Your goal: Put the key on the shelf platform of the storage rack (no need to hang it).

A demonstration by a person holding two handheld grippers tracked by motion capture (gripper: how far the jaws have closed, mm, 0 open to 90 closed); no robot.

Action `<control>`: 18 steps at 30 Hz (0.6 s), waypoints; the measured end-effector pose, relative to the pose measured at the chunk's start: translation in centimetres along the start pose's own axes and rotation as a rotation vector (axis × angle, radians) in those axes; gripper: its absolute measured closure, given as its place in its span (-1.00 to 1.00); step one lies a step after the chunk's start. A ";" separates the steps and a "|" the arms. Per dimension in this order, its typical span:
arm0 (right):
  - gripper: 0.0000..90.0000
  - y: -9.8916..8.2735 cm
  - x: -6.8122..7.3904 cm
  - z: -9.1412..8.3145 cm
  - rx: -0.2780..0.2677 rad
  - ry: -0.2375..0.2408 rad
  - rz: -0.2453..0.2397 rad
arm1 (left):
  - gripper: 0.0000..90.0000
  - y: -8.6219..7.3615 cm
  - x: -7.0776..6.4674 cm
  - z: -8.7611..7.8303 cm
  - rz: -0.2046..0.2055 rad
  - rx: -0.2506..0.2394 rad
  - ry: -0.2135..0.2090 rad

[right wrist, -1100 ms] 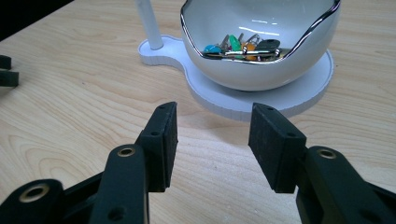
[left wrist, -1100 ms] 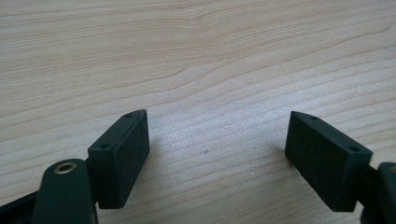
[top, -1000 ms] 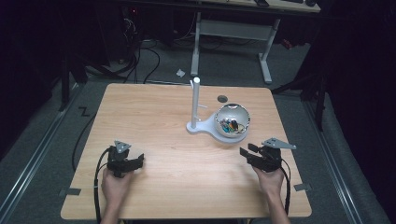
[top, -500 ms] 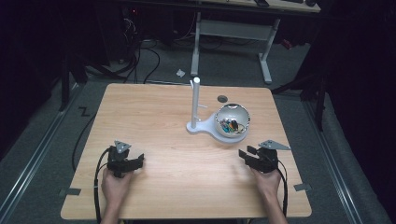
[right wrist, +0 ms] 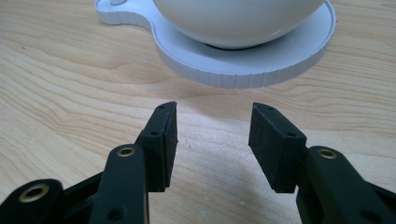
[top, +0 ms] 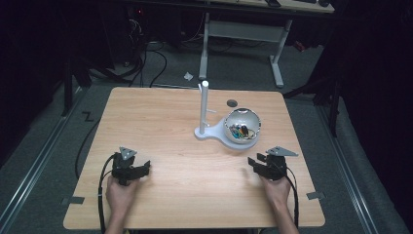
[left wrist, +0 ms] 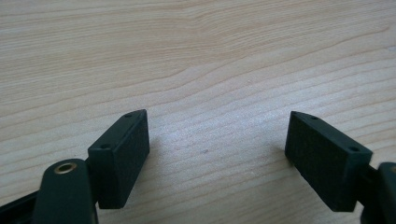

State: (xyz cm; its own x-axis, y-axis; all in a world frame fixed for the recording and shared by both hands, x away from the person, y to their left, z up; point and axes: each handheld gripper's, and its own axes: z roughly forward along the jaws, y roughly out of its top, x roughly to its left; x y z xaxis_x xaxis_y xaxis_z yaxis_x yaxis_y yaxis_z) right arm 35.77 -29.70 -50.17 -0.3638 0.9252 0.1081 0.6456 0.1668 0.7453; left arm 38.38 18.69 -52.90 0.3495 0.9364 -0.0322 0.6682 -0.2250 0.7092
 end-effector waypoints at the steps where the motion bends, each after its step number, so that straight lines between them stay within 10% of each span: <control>1: 0.16 0.0 0.0 0.1 0.003 -0.004 -0.007 | -0.50 0.0 0.0 0.0 0.000 0.000 0.000; 18: 0.12 -1.0 -0.3 1.2 0.048 -0.046 -0.023 | -0.51 0.0 0.0 0.0 0.000 0.000 0.001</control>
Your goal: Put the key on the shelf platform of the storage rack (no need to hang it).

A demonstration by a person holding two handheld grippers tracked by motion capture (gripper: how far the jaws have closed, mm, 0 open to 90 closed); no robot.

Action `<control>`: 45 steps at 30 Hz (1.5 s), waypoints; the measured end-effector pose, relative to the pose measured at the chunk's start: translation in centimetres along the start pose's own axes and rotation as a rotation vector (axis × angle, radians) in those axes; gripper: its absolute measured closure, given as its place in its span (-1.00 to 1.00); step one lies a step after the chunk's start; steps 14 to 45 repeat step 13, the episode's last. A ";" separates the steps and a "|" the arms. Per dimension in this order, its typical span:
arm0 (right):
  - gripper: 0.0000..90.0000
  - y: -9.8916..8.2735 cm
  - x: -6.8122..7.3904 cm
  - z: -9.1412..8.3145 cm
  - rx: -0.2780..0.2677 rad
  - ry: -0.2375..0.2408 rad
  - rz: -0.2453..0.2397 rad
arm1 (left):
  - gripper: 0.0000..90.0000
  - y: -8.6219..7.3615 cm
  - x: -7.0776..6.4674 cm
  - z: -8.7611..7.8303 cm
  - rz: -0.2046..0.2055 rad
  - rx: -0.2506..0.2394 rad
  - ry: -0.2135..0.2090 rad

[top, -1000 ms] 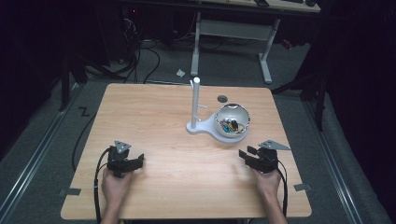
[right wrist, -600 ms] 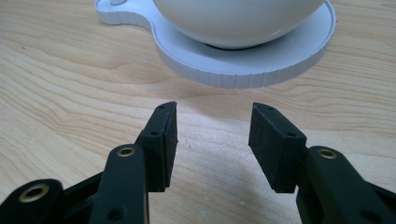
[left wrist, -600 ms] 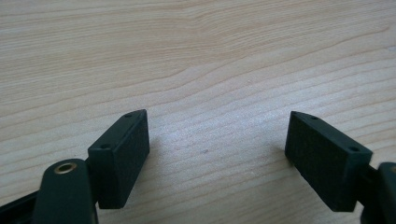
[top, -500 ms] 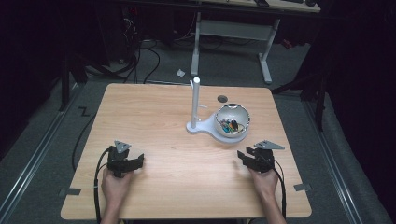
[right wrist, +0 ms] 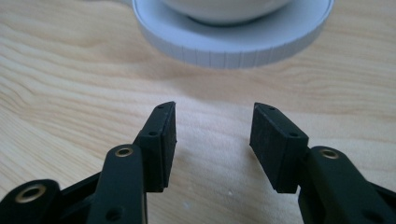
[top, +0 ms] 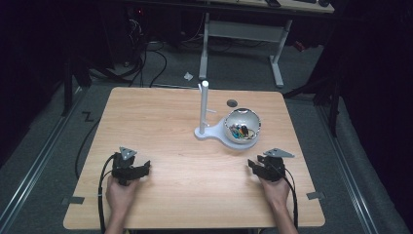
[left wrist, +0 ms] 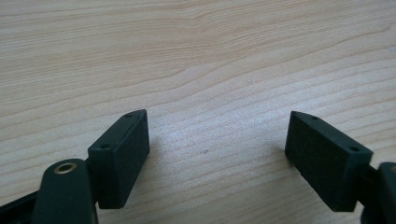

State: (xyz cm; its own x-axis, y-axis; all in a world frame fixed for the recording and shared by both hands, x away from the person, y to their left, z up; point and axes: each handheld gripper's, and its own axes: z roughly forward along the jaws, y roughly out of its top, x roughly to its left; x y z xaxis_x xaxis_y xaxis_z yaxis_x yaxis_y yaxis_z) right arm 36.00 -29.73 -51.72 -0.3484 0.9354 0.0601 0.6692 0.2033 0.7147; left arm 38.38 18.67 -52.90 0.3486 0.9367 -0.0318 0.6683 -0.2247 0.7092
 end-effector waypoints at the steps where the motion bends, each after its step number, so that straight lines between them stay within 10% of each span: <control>1: 0.09 -0.1 0.1 0.1 0.008 -0.011 -0.012 | -0.51 0.0 0.0 0.0 0.000 0.000 0.000; 5: 0.02 0.0 0.6 0.3 0.017 -0.044 -0.066 | -0.50 0.0 0.0 0.0 0.000 0.000 0.000; 45: -0.05 0.0 0.4 0.3 0.023 -0.047 -0.051 | -0.50 0.0 0.0 0.0 -0.001 0.000 0.000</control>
